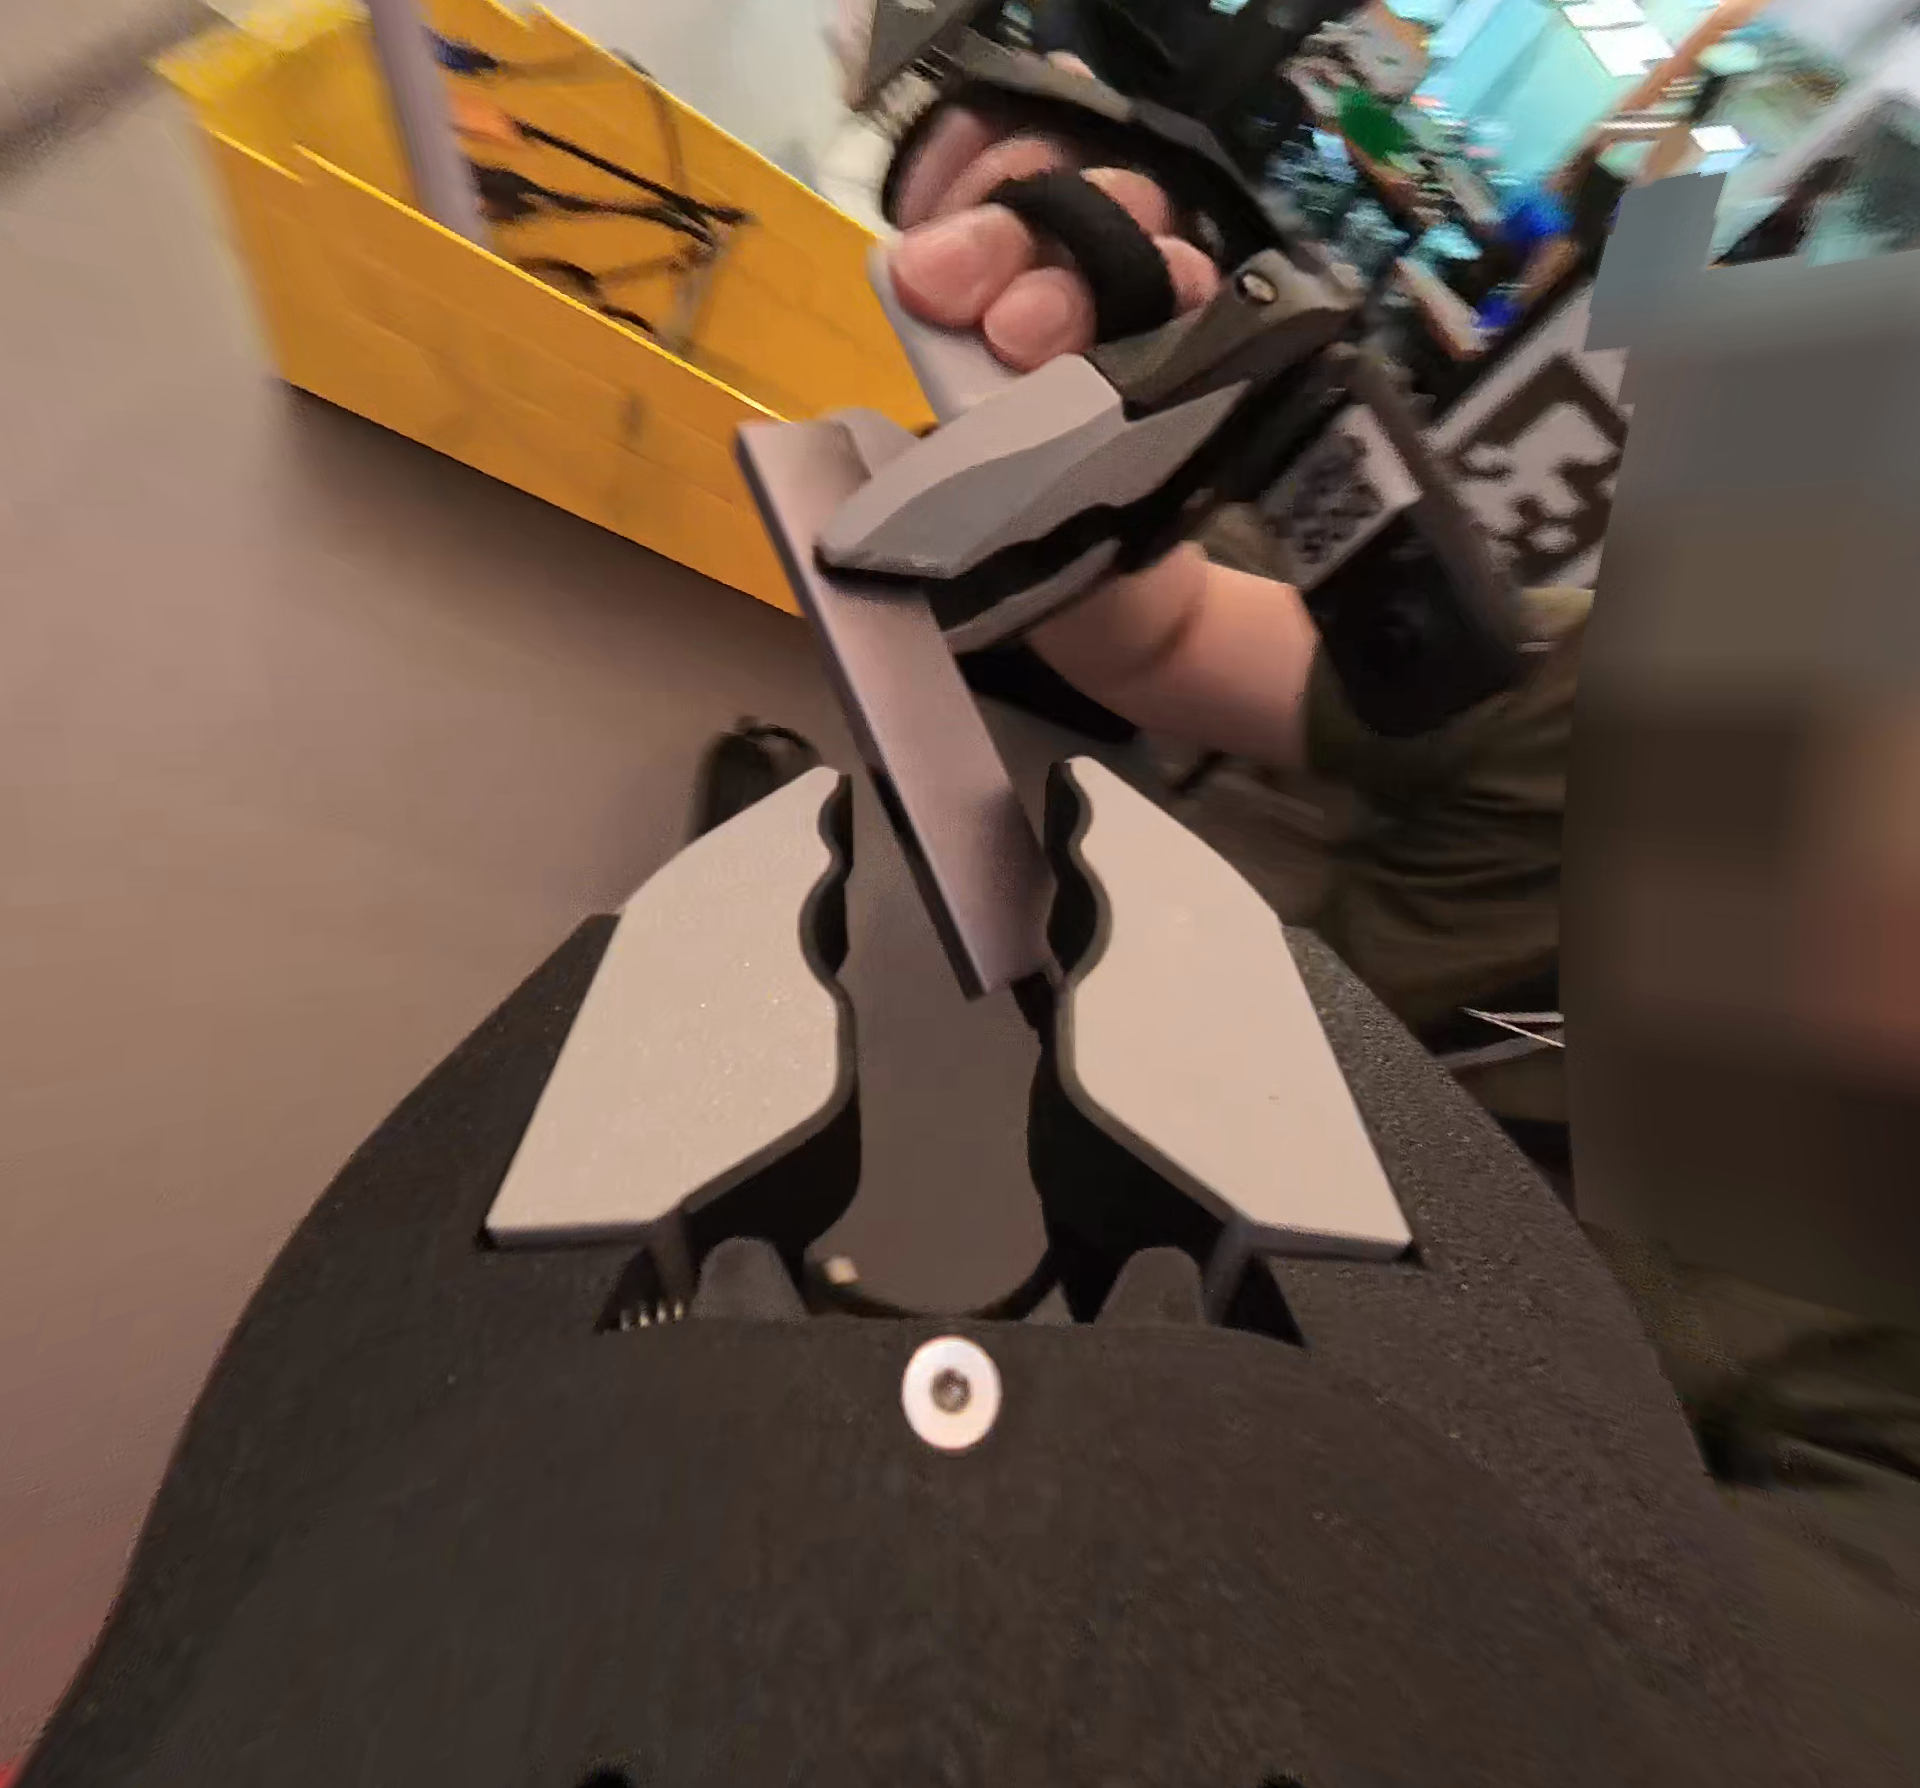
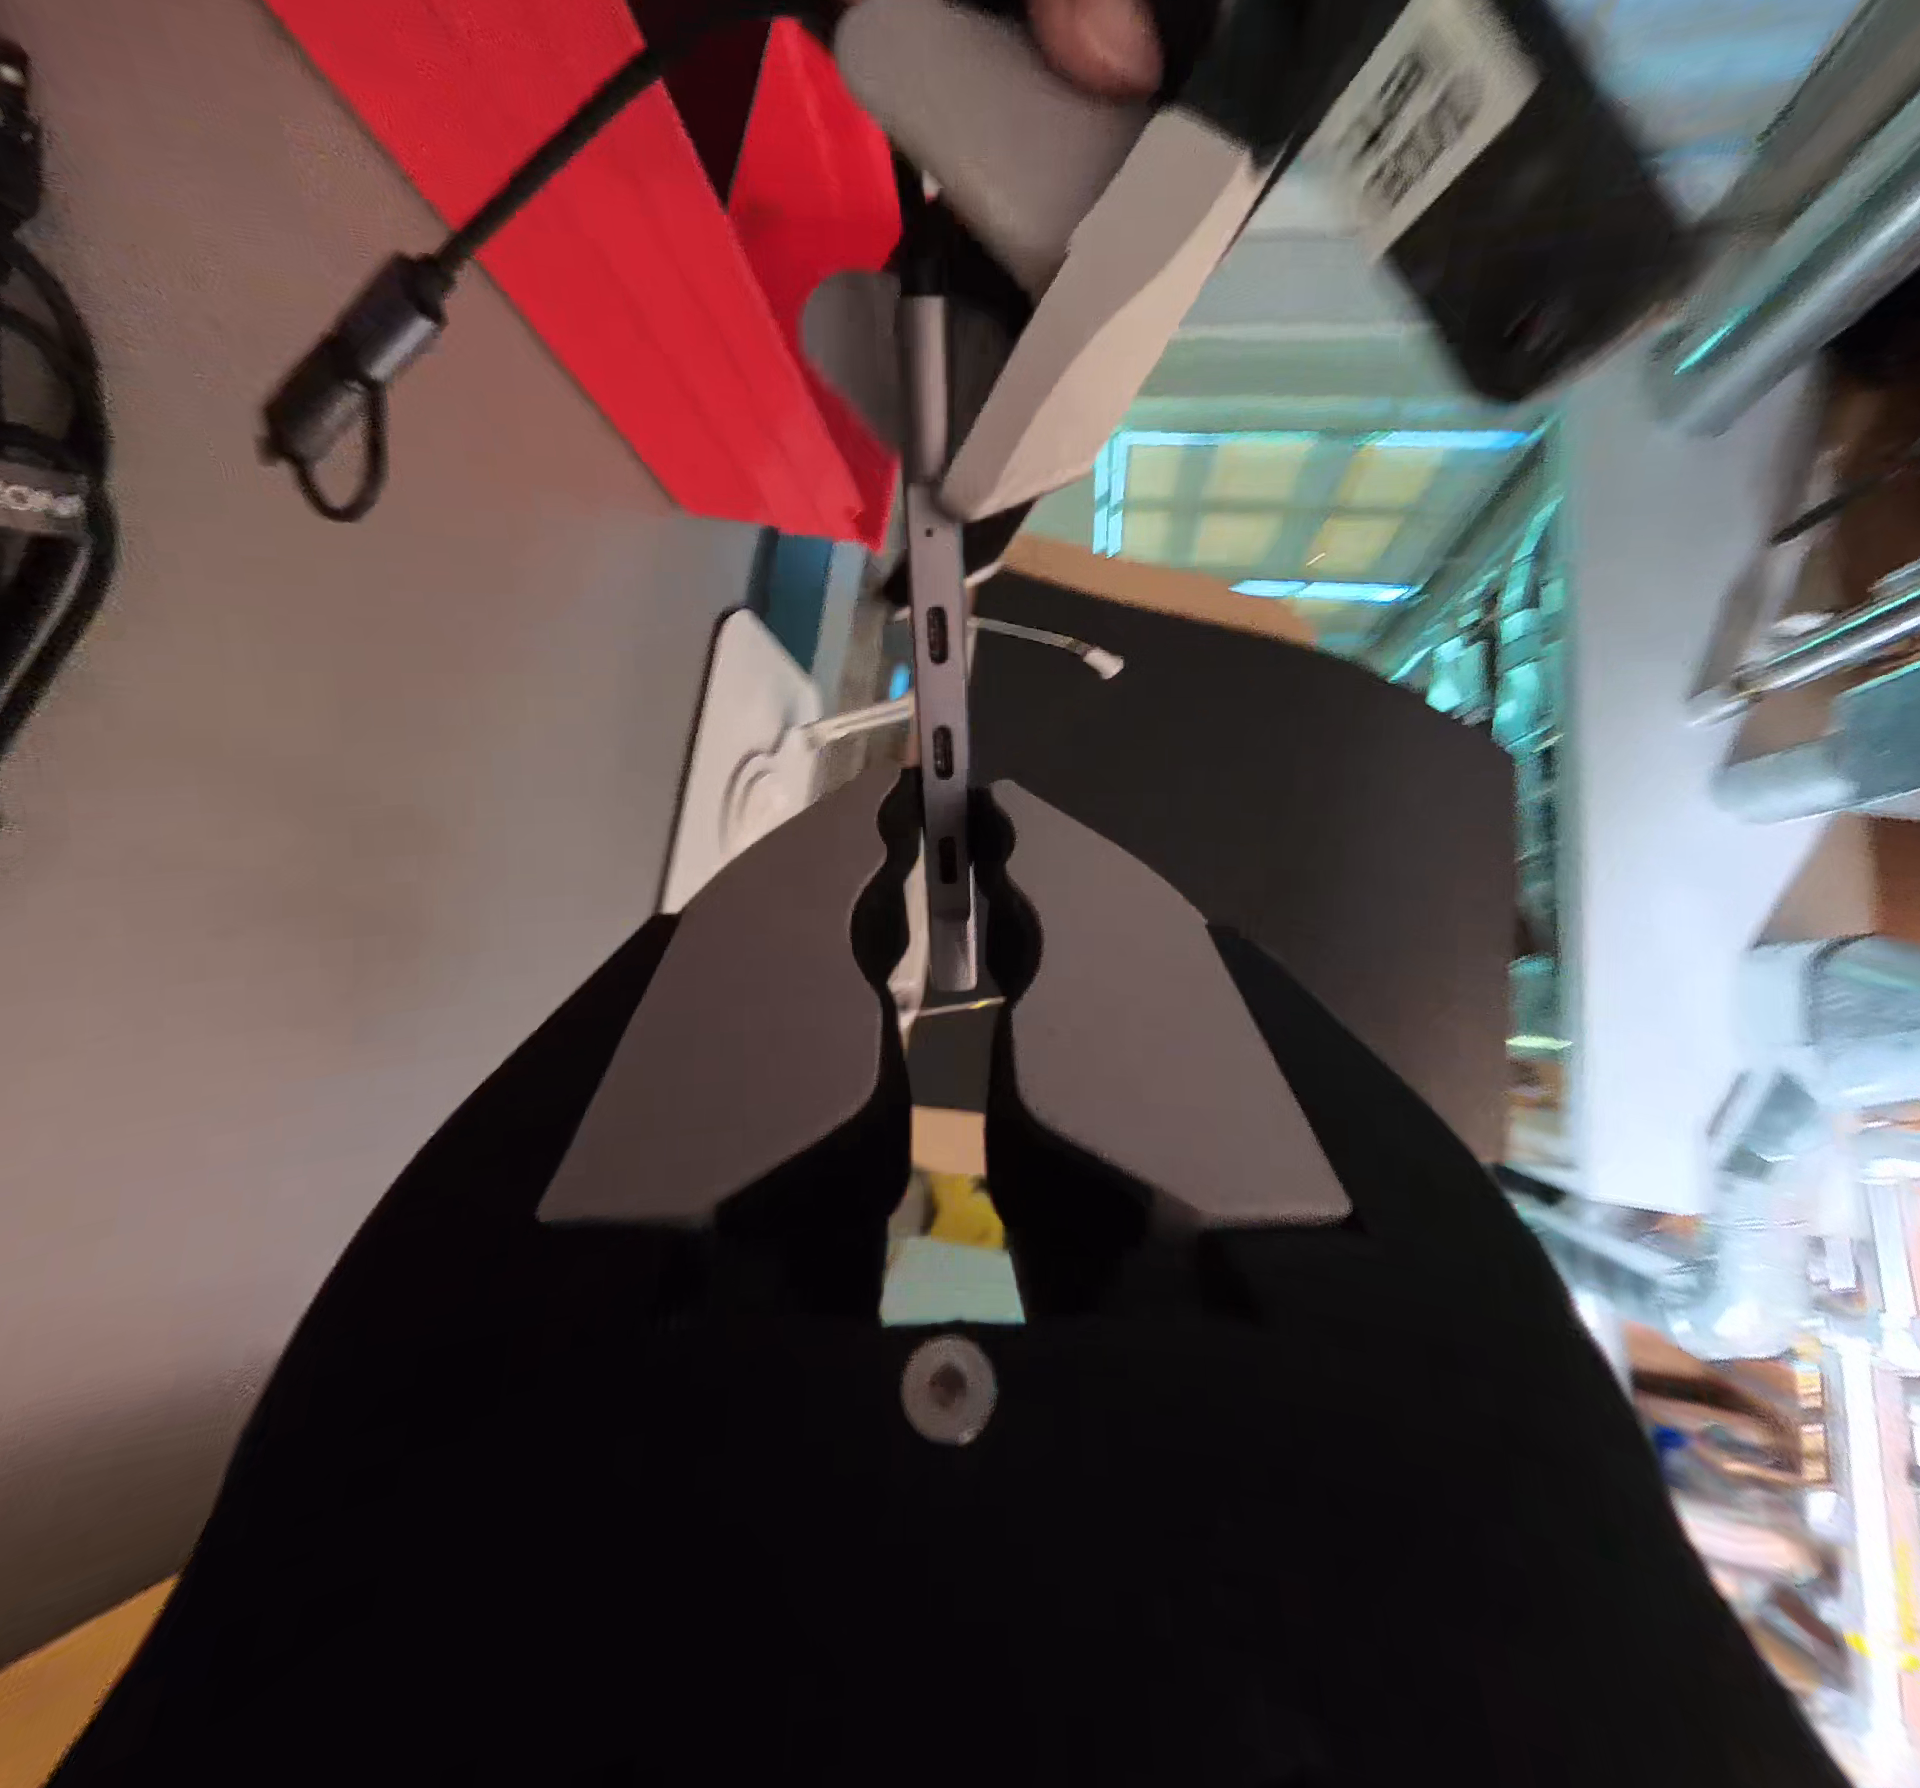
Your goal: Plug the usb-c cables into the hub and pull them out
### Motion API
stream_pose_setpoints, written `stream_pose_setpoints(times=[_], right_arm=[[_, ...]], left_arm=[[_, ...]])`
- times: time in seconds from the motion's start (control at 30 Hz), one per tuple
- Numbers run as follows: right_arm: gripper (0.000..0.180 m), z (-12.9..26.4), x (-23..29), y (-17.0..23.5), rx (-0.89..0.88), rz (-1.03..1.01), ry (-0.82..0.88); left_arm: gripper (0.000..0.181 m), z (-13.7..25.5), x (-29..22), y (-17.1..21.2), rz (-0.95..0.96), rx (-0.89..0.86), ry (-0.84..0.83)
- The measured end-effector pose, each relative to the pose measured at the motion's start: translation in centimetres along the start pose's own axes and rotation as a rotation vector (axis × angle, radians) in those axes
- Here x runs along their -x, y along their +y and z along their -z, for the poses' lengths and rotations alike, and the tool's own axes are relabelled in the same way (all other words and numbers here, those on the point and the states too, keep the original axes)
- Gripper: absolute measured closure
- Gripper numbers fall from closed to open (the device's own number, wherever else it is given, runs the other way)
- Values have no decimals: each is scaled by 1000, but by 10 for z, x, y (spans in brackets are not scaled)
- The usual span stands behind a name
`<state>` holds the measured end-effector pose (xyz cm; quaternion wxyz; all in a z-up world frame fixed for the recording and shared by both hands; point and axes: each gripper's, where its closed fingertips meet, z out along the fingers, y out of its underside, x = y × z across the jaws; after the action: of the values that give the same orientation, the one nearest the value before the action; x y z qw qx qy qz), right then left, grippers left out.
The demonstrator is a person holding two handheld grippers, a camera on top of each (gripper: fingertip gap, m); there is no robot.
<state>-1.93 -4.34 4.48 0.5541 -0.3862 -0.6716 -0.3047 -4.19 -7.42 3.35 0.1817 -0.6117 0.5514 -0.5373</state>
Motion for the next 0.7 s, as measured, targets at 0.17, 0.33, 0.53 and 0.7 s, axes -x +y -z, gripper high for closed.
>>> stream_pose_setpoints(times=[0.17,0.33,0.53,0.7], right_arm=[[169,-2,10,31,114,-235,-153],[169,-2,14,50,188,-361,-206],[169,2,16,44,169,-382,-247],[169,9,11,34,125,-368,-244]], left_arm=[[135,27,8,-22,-376,-138,-306],[139,29,11,-35,-853,-204,-698],[150,1,10,-27,-934,-94,-696],[152,0,20,-23,-992,-62,-745]])
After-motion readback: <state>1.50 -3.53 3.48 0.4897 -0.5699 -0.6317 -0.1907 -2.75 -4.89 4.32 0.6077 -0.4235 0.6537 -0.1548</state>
